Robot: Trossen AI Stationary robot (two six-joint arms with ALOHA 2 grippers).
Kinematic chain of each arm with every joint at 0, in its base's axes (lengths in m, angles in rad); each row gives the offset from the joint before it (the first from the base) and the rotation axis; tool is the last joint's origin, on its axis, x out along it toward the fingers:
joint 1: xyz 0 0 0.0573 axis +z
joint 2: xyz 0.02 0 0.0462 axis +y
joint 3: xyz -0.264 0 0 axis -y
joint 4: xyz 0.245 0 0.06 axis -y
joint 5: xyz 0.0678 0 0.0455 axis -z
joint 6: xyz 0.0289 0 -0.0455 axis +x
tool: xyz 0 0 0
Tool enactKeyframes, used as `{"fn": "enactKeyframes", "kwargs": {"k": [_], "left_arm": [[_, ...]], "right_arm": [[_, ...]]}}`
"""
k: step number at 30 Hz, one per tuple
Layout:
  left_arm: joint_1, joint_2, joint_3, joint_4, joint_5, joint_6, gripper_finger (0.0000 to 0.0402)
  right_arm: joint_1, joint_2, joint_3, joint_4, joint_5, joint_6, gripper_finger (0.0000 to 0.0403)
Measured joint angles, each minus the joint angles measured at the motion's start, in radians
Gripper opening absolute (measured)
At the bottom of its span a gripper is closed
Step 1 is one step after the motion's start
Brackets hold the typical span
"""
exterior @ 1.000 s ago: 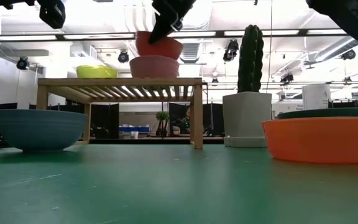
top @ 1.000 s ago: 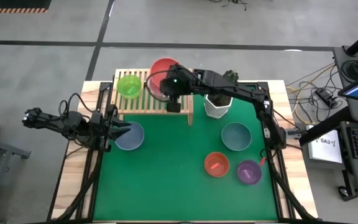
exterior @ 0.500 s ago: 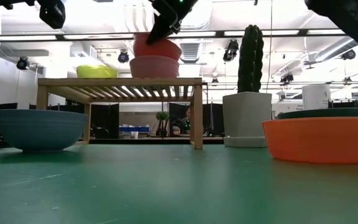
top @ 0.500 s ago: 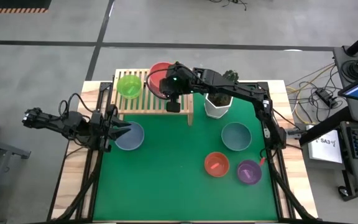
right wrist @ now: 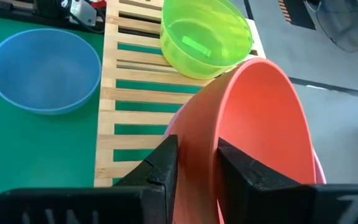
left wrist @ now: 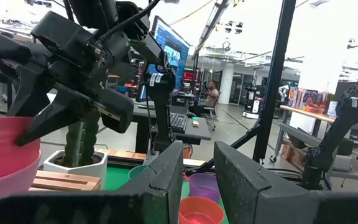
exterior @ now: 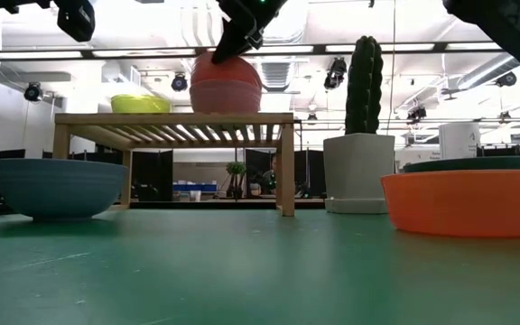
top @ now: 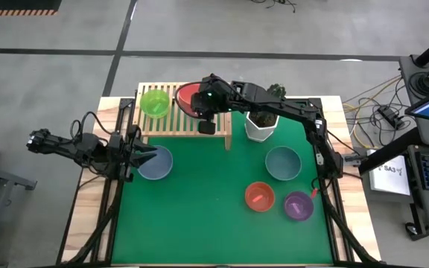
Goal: Place and stack bowls onto a shelf
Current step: Stack the orange bowl on top of the pink bowl on the shelf
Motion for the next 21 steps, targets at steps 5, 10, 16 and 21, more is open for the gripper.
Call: {"fn": "enactKeyframes", "kwargs": {"k": [5,10,16,21], "left_arm": [[0.0,0.0,0.0,0.0,0.0,0.0,0.0074],[0.0,0.0,0.0,0.002,0.0,0.0,0.0074],[0.0,0.0,0.0,0.006,0.0,0.0,0.0074],[0.0,0.0,0.0,0.011,0.0,0.0,0.0074]], "right_arm": [[0.0,0.0,0.0,0.009,0.0,0.014,0.0077],[0.0,0.0,0.0,-0.003,-0.006,0.048,0.0078],[0.0,-0.001,0.0,-0.002,0.007,0.047,0.0078],[0.0,-0.001,0.0,-0.007,0.026,-0.002,0.0058]]}}
